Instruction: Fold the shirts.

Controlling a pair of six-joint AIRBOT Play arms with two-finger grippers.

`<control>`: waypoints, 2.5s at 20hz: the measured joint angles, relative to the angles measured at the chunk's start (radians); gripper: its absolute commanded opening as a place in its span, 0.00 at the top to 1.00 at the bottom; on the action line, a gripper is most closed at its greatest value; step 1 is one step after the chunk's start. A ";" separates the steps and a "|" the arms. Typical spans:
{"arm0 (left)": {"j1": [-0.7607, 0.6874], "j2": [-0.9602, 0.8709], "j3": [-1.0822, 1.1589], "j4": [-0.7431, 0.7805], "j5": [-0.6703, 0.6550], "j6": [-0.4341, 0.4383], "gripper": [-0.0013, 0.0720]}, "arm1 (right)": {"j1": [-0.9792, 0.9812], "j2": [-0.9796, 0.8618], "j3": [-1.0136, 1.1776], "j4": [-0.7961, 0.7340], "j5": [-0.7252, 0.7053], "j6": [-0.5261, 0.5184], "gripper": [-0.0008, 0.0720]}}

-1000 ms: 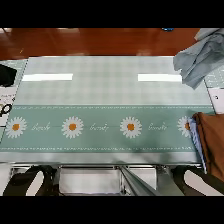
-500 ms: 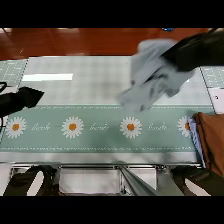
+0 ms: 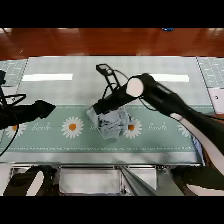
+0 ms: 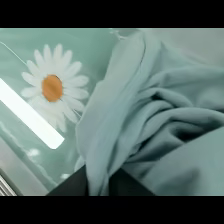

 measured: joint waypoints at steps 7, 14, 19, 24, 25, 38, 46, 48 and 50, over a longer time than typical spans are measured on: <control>0.050 -0.104 0.004 -0.108 -0.045 0.112 0.29 | -0.246 0.049 0.080 0.055 0.133 -0.064 0.43; 0.089 -0.279 -0.138 -0.285 -0.057 0.232 0.29 | -0.771 0.491 -0.373 -0.187 0.283 0.000 0.44; 0.018 -0.551 -0.173 -0.512 -0.018 0.385 0.29 | -0.917 0.706 -0.773 -0.054 0.256 -0.071 0.45; -0.060 -0.742 -0.105 -0.640 0.019 0.462 0.41 | -0.947 0.769 -0.951 0.055 0.234 -0.113 0.45; -0.072 -0.766 -0.080 -0.644 0.024 0.465 0.83 | -0.949 0.774 -0.967 0.073 0.223 -0.118 0.45; -0.107 -0.853 0.084 -0.484 -0.063 0.492 0.96 | -0.512 0.422 -0.892 0.338 -0.114 -0.144 0.45; -0.106 -0.854 0.087 -0.478 -0.071 0.494 0.96 | -0.398 0.113 -0.631 0.375 -0.145 -0.192 0.45; -0.106 -0.854 0.087 -0.478 -0.071 0.494 0.96 | -0.393 0.091 -0.594 0.357 -0.151 -0.193 0.45; -0.106 -0.854 0.087 -0.478 -0.072 0.494 0.96 | -0.391 0.079 -0.569 0.330 -0.155 -0.191 0.45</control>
